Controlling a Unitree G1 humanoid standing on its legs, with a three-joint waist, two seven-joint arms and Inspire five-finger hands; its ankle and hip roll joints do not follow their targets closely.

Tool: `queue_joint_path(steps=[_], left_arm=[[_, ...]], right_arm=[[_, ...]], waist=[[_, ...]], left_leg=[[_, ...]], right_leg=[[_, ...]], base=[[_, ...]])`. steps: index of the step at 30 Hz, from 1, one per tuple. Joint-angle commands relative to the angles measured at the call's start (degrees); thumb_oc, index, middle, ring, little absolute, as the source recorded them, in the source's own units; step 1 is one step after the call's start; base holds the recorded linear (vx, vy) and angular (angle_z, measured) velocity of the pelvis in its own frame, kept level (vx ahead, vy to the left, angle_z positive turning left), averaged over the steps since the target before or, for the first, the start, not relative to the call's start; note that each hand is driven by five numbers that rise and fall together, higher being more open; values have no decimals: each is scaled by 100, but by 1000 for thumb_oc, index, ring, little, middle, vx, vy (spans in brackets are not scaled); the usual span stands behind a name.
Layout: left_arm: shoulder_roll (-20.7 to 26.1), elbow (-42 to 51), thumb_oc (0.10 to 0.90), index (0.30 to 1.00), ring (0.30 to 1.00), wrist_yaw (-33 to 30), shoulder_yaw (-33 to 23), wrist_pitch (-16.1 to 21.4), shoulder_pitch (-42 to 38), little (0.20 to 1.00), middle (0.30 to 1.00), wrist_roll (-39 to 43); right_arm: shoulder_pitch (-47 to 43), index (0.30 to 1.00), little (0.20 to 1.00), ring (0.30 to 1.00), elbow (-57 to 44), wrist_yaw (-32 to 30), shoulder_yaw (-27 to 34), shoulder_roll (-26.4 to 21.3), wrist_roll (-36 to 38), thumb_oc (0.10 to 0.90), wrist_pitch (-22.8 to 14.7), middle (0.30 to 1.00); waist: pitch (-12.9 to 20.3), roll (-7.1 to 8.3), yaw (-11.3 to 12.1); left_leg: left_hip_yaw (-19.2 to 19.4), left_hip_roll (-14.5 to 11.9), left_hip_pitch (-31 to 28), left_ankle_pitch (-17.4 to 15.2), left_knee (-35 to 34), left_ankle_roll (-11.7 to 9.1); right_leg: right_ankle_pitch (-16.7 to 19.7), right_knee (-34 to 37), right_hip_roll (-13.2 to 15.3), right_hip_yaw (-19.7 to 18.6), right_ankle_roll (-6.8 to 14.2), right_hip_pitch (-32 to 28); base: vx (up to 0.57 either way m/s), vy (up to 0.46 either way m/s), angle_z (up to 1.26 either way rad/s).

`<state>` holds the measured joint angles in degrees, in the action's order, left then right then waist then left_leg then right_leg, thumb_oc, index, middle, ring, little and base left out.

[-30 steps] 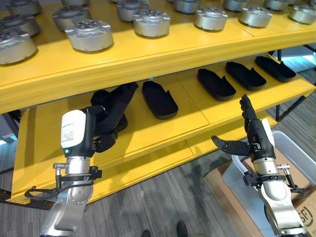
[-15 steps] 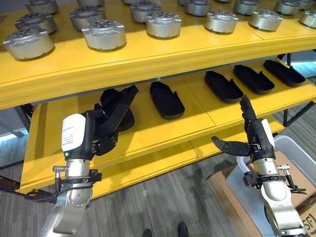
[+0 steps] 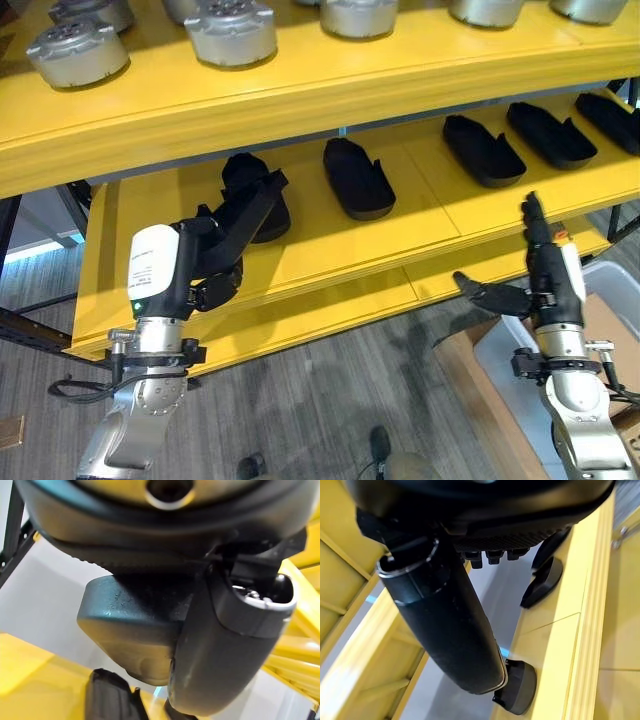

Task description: Move parts from the plastic box to the shelf.

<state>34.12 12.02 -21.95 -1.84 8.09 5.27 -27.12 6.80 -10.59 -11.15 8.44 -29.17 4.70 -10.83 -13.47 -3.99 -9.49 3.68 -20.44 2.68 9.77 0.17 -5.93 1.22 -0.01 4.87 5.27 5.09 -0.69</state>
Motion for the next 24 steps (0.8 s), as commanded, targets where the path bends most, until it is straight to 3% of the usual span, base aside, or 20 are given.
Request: queue_joint_path(steps=[1,6,10,24], left_arm=[[159,797,400,300,300,-640,-698,397,-580,300,300,186],[213,895,400,300,300,-737,-597,347,-780,300,300,67],[348,789,400,300,300,-871,-599,238,-825,300,300,-69],[516,388,400,300,300,-1037,-969,-79,-567,300,300,-352]], right_arm=[[-161,1000,1000,1000,-409,-196,-148,-144,-153,900,-746,1000],[42,1000,1000,1000,-469,-248,-17,-2,-260,900,-701,1000],[3,1000,1000,1000,-420,-237,-28,123,-309,900,-582,1000],[-158,1000,1000,1000,-288,-53,-195,261,-371,900,-442,1000]], waist=[[931,96,74],[1077,218,128],[1066,444,181],[1185,769,266]], left_leg=[[75,-159,-283,116,-517,-554],[231,103,-498,-310,-517,-486],[433,454,-668,-629,-456,-291],[802,847,-743,-1069,-163,-25]], right_leg=[[-616,-591,-129,-147,-53,360],[-532,-395,150,-90,105,-29],[-382,-277,534,-145,342,-167],[-124,-60,888,-393,608,-114]], base=[[96,121,12],[171,224,22],[120,224,-3],[49,84,-15]])
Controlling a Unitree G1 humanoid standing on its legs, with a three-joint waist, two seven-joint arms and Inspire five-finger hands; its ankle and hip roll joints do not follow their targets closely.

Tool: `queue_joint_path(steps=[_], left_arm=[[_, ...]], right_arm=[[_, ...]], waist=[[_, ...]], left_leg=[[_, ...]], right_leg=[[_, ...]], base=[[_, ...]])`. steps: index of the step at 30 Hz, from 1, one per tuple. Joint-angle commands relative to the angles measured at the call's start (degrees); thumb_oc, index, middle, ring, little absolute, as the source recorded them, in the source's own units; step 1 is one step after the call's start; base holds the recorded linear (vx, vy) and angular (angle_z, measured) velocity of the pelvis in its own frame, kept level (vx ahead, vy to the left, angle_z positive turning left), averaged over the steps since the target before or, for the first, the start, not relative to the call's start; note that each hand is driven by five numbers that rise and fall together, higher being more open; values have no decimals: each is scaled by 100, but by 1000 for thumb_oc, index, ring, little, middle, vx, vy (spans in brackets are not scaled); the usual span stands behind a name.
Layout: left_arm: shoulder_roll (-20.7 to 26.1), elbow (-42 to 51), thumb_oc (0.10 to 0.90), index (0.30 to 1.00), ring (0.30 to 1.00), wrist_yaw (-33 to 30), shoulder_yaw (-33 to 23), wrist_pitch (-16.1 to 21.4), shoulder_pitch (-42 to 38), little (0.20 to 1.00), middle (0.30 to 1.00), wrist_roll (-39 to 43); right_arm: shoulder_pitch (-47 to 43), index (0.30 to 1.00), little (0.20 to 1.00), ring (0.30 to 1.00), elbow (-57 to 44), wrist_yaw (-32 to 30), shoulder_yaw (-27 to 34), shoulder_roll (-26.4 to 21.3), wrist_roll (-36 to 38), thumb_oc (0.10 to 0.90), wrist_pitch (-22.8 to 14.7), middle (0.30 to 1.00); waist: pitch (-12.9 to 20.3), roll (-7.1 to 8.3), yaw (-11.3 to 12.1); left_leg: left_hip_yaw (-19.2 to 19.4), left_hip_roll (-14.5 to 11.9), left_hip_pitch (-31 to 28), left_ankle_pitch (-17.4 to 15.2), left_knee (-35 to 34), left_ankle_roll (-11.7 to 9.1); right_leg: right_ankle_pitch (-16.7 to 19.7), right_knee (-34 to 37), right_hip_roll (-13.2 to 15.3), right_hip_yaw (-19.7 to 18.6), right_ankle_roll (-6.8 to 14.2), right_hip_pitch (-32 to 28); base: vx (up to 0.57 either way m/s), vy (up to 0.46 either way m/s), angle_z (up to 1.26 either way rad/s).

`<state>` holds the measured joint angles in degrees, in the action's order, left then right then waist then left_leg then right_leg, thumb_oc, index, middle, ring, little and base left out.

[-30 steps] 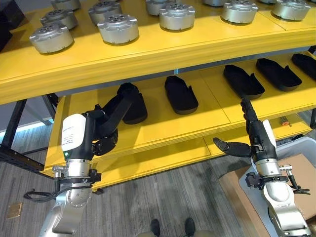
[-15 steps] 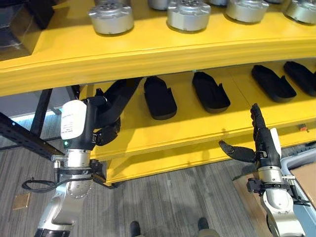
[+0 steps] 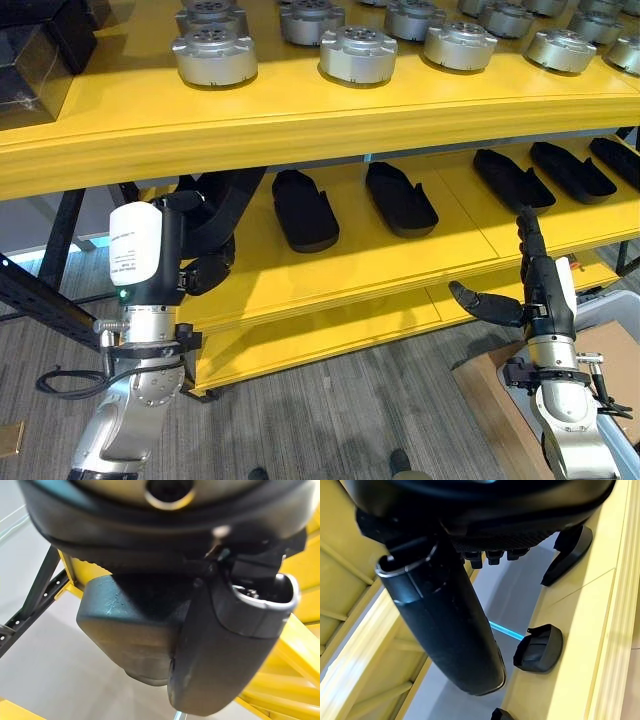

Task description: Move parts from the plastic box to the shelf.

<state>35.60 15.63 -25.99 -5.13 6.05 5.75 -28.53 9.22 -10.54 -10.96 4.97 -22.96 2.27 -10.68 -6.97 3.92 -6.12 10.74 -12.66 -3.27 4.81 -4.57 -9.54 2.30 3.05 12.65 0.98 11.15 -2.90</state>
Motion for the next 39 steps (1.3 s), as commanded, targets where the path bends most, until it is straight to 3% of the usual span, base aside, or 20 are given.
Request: queue_joint_path(steps=[1,11,30,39], left_arm=[[386,-33,400,300,300,-628,-638,102,-625,300,300,-240],[373,-805,400,300,300,-721,-682,-195,-633,300,300,-562],[272,-2637,400,300,300,-802,-202,-936,-1773,300,300,-537],[284,-3249,400,300,300,-744,-178,-1084,-1994,300,300,-251]], right_arm=[[-393,1000,1000,1000,-277,-69,159,-353,-137,900,-441,1000],[-257,1000,1000,1000,-199,-27,265,-288,-174,900,-396,1000],[-149,1000,1000,1000,-191,359,-13,-399,-72,900,-292,1000],[-79,1000,1000,1000,-276,499,-60,-451,-30,900,-221,1000]], waist=[[538,-13,-74],[569,9,-146],[510,-220,-457],[448,-265,-513]], left_leg=[[107,79,-154,-589,319,343],[277,139,-281,-661,286,379],[381,91,-427,-584,186,279],[430,63,-469,-554,143,255]], right_leg=[[-225,-358,121,28,12,111],[-162,-283,158,-70,55,131],[-241,-231,118,-25,-4,63],[-258,-237,81,-37,-11,68]], base=[[51,60,-18],[25,24,-10],[7,-4,-3],[0,0,0]])
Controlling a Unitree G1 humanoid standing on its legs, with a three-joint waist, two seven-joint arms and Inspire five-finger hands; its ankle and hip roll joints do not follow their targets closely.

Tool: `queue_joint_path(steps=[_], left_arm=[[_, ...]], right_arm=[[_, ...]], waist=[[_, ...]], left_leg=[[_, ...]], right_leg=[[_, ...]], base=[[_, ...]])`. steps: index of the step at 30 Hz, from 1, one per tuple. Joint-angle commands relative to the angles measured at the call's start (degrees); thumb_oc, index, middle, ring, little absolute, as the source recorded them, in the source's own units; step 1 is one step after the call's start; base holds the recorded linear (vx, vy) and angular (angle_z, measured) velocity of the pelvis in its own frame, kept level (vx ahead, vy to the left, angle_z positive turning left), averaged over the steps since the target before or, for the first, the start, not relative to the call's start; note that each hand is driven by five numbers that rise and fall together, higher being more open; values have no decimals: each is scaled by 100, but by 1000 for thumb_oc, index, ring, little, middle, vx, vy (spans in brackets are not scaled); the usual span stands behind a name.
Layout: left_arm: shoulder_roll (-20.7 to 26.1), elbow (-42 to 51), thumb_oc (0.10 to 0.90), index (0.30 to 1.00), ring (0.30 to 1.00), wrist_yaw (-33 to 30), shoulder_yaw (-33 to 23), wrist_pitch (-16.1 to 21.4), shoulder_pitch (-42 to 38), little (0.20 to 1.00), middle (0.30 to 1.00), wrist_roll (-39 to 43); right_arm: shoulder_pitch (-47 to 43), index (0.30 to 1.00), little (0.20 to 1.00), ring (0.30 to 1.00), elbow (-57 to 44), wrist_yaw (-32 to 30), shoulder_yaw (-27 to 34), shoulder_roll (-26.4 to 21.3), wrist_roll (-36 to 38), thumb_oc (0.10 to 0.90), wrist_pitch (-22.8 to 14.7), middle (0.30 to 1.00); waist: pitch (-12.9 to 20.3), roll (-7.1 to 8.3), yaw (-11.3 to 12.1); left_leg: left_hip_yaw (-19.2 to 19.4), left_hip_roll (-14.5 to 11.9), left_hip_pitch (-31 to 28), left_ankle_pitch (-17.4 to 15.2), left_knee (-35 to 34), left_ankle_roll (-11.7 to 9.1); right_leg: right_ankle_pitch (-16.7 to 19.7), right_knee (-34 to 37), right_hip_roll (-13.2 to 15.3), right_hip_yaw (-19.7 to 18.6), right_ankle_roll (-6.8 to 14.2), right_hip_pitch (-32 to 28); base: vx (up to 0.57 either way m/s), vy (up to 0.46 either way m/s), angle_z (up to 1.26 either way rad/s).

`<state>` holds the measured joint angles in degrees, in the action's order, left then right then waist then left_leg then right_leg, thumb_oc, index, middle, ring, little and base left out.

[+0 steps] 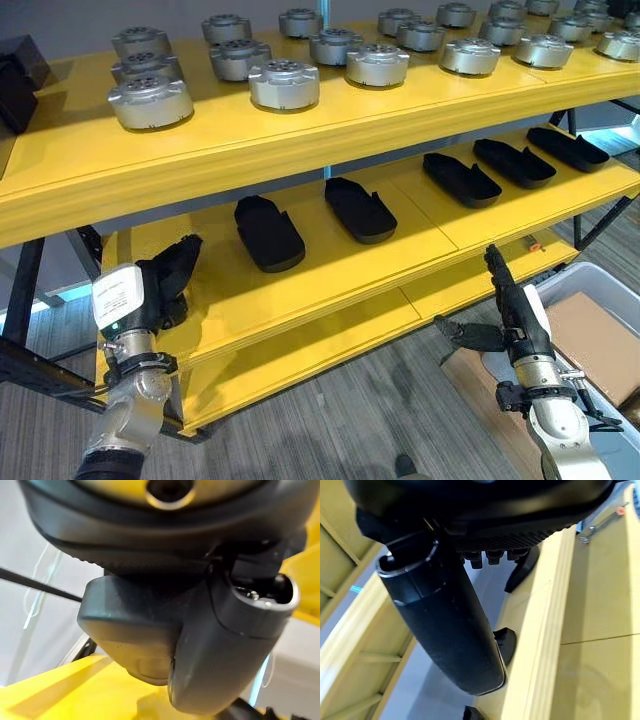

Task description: Move parts from the plastic box to the shelf.

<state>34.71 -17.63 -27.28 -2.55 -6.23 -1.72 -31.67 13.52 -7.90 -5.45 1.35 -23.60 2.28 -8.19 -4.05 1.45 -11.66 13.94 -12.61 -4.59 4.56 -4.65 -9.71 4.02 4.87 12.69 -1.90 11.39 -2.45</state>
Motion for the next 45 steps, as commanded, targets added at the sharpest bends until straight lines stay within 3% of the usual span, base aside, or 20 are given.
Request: queue_joint_path(steps=[1,15,22,32,45], left_arm=[[386,12,400,300,300,-611,-426,127,-1283,300,300,96],[975,-1178,400,300,300,-443,-94,-75,-2262,300,300,593],[1312,-1896,400,300,300,-413,454,-87,-3232,300,300,905],[1313,-2659,400,300,300,-363,911,-179,-4040,300,300,1168],[1213,-3211,400,300,300,-387,981,-250,-4497,300,300,1608]], right_arm=[[-502,1000,1000,1000,-554,-27,299,-394,-18,900,-463,1000],[-487,1000,1000,1000,-712,130,157,-629,16,900,-416,1000],[-778,1000,1000,1000,-721,88,-49,-797,122,900,-489,1000],[-822,1000,1000,1000,-778,55,-149,-899,168,900,-523,1000],[-885,1000,1000,1000,-834,27,-220,-1023,144,900,-530,1000]], waist=[[144,-22,34],[-273,-22,-15],[-717,20,-37],[-745,8,-19],[-804,-3,40]], left_leg=[[107,53,-333,-530,159,269],[-33,-33,125,-687,843,263],[-343,-199,1125,-925,1916,244],[-548,-228,1762,-1072,2394,213],[-709,-232,2001,-1140,2644,207]], right_leg=[[-436,-427,72,254,-36,23],[-657,-1020,23,271,-88,396],[-839,-1994,-52,122,-136,1358],[-967,-2477,-72,102,-157,1907],[-1134,-2911,-109,119,-224,2170]], base=[[0,0,0],[-31,-9,0],[-157,-21,3],[-67,-16,4],[-21,-14,3]])
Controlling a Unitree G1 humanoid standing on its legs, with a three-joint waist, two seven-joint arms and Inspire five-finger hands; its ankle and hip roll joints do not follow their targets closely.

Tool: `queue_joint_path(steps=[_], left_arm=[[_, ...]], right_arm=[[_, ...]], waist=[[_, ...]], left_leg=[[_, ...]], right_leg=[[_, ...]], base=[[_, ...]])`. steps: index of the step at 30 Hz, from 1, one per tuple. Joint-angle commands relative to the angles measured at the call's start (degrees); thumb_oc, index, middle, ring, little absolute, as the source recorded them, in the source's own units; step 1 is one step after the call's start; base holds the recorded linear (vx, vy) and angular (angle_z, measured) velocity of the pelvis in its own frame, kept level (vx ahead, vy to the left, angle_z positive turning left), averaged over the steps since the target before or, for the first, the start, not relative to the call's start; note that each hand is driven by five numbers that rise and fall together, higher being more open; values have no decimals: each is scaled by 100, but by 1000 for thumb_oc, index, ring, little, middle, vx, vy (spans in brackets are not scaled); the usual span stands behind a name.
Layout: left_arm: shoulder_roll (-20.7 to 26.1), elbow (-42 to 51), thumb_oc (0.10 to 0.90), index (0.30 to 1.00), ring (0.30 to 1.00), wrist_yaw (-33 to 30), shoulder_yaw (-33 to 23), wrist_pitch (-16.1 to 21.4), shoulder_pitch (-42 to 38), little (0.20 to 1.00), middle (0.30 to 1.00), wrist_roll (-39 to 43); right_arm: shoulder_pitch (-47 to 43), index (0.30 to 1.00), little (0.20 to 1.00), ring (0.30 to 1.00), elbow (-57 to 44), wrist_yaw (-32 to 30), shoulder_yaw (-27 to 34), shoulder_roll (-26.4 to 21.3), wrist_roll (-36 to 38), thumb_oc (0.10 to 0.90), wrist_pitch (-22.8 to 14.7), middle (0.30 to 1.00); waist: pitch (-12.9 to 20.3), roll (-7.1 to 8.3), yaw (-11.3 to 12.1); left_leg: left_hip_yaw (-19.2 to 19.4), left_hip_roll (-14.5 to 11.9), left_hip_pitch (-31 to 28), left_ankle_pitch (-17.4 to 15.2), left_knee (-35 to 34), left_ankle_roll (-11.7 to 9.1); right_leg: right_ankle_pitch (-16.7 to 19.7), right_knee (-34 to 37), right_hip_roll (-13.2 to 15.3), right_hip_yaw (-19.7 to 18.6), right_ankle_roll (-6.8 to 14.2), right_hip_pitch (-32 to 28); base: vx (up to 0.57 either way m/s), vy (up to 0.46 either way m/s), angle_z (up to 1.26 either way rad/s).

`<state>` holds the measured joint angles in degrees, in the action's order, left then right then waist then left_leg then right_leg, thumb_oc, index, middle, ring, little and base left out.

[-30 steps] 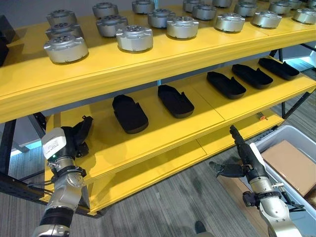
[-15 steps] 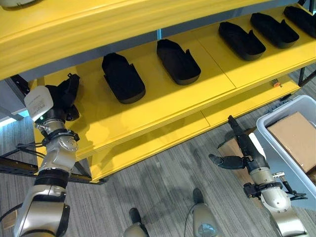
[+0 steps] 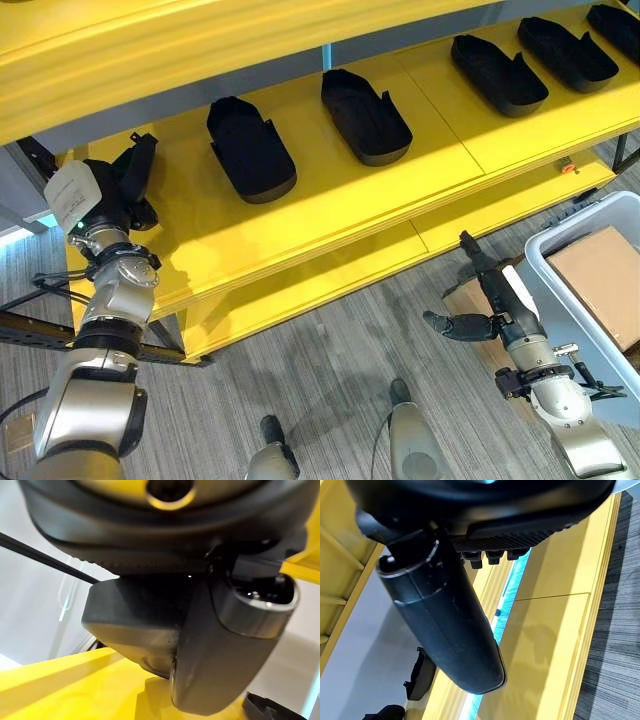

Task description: Move parts from the plastic box to the shelf.

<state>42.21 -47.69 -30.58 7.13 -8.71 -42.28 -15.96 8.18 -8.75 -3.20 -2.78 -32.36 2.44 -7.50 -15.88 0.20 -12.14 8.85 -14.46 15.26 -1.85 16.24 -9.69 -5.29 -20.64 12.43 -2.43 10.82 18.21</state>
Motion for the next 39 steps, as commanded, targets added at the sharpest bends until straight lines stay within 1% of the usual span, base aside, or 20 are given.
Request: queue_joint_path(steps=[1,2,4,5,6,12,14,19,25,30,33,39], left_arm=[[433,-90,400,300,300,-66,18,-32,-459,300,300,54],[435,-87,400,300,300,-65,16,-34,-460,300,300,53],[416,-57,400,300,300,-31,6,-36,-446,300,300,63],[418,-58,400,300,300,-31,7,-35,-450,300,300,63],[427,-50,400,300,300,-40,18,-60,-474,300,300,39],[424,4,400,300,300,18,103,-57,-519,300,300,-21],[378,151,400,300,300,35,132,-85,-534,300,300,-66],[371,113,400,300,300,121,260,-150,-662,300,300,-180],[351,-34,400,300,300,336,422,-245,-833,300,300,-370],[341,-328,400,300,300,361,541,-269,-1058,300,300,-367],[353,-345,400,300,300,388,573,-292,-1109,300,300,-371],[429,-829,400,300,300,589,923,-318,-1396,300,300,-642]], right_arm=[[-370,1000,1000,1000,-746,-208,193,-176,130,900,-591,1000],[-373,1000,1000,1000,-745,-208,193,-175,130,900,-591,1000],[-403,1000,1000,1000,-728,-211,202,-188,123,900,-567,1000],[-407,1000,1000,1000,-727,-211,202,-186,124,900,-567,1000],[-426,1000,1000,1000,-726,-216,214,-208,107,900,-549,1000],[-477,1000,1000,1000,-706,-205,201,-236,64,900,-526,1000],[-497,1000,1000,1000,-718,-222,217,-240,26,900,-517,1000],[-547,1000,1000,1000,-701,-204,193,-223,40,900,-494,1000],[-578,1000,1000,1000,-709,-153,214,-240,61,900,-436,1000],[-567,1000,1000,1000,-723,-129,231,-273,100,900,-432,1000],[-544,1000,1000,1000,-738,-132,253,-285,82,900,-427,1000],[-542,1000,1000,1000,-777,-119,277,-354,97,900,-457,1000]], waist=[[354,119,112],[368,117,110],[340,118,129],[353,116,126],[329,114,144],[340,98,209],[353,94,222],[316,87,260],[298,85,292],[297,113,303],[299,117,307],[297,137,274]], left_leg=[[-249,-54,41,-573,675,212],[-250,-50,58,-545,656,215],[-306,-57,101,-614,803,209],[-309,-53,120,-586,784,212],[-353,-63,150,-661,919,208],[-499,-79,238,-826,1247,223],[-541,-61,262,-830,1270,230],[-613,-48,312,-924,1447,251],[-717,-25,404,-957,1549,276],[-738,-18,428,-967,1553,297],[-751,-15,455,-973,1574,302],[-733,-4,514,-960,1559,303]], right_leg=[[-306,-526,-76,186,-187,120],[-279,-505,-76,188,-189,134],[-388,-686,-63,204,-225,146],[-362,-666,-63,208,-227,161],[-469,-866,-54,223,-246,192],[-727,-1292,-38,292,-320,234],[-757,-1337,-24,319,-337,241],[-904,-1524,16,367,-359,220],[-947,-1583,38,420,-368,226],[-941,-1590,43,438,-364,233],[-943,-1593,42,442,-364,244],[-880,-1525,34,435,-346,294]], base=[[0,0,0],[-20,-35,3],[-17,-29,9],[-14,-33,16],[-14,-35,12],[8,-36,10],[18,-24,13],[10,-7,4],[14,-4,8],[21,0,6],[9,0,2],[0,0,0]])
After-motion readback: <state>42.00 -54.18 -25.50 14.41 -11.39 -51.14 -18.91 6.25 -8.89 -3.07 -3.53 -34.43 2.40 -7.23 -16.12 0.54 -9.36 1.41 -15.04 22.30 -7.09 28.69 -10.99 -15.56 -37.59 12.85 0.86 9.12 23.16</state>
